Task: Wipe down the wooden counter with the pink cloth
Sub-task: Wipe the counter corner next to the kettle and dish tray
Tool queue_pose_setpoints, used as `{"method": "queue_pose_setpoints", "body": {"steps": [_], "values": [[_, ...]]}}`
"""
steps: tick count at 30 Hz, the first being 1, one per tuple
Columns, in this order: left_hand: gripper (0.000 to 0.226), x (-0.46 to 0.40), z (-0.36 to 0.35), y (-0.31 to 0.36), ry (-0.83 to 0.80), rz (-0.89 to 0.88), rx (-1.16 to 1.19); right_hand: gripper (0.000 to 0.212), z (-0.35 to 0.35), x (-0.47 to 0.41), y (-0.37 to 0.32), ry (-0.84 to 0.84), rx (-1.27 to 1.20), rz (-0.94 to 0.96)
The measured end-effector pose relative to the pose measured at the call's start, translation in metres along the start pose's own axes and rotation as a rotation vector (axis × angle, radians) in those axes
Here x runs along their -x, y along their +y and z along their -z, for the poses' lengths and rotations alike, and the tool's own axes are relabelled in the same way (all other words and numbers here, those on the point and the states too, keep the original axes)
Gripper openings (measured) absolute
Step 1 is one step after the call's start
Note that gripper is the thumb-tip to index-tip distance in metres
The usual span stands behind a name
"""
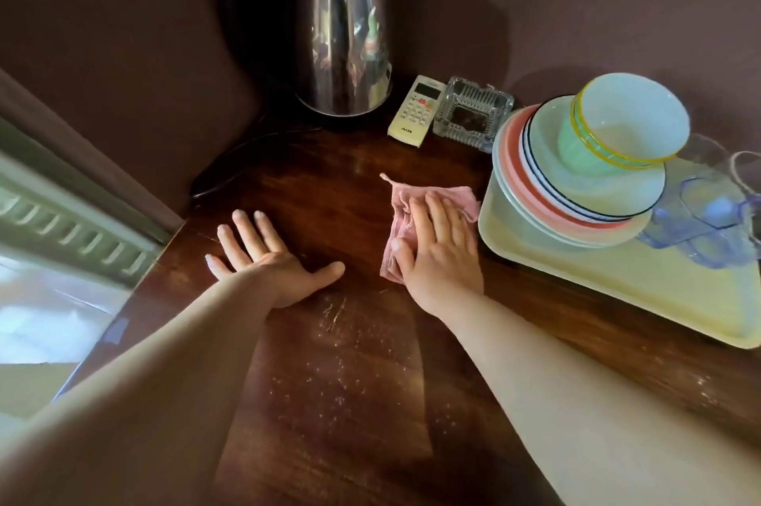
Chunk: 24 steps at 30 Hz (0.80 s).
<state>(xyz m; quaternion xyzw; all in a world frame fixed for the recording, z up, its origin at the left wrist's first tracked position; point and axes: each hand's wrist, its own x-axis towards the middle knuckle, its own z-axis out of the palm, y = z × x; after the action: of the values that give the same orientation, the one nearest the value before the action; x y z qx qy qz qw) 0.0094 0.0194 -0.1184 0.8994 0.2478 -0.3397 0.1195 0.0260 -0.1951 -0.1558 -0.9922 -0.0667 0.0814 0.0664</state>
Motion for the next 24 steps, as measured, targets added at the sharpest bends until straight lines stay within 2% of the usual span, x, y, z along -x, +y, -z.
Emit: {"method": "queue_pose_setpoints", "body": {"steps": [4,10,14,17,20,22,24], "values": [[0.142,0.002,-0.005,-0.003,0.049,-0.019,0.017,0.063,0.014,-0.028,0.007,-0.013,-0.014,-0.027],[0.141,0.005,-0.01,-0.003,0.133,-0.052,0.059,0.071,0.001,0.05,0.011,-0.01,0.035,0.104],[0.14,0.007,-0.009,-0.007,0.124,-0.077,0.079,0.065,0.01,0.016,0.022,-0.046,0.045,0.074],[0.132,0.008,-0.002,-0.015,0.078,-0.111,0.127,0.066,0.006,0.028,0.016,-0.022,0.039,0.057],[0.12,0.007,0.0,-0.023,0.078,-0.154,0.142,0.072,-0.005,0.077,0.017,0.024,0.035,0.124],[0.11,0.006,0.002,-0.029,0.123,-0.187,0.153,0.072,-0.005,0.074,0.023,-0.004,0.022,0.155],[0.097,0.007,0.005,-0.038,0.248,-0.214,0.194,0.068,0.0,0.048,0.026,-0.027,0.015,0.11]]}}
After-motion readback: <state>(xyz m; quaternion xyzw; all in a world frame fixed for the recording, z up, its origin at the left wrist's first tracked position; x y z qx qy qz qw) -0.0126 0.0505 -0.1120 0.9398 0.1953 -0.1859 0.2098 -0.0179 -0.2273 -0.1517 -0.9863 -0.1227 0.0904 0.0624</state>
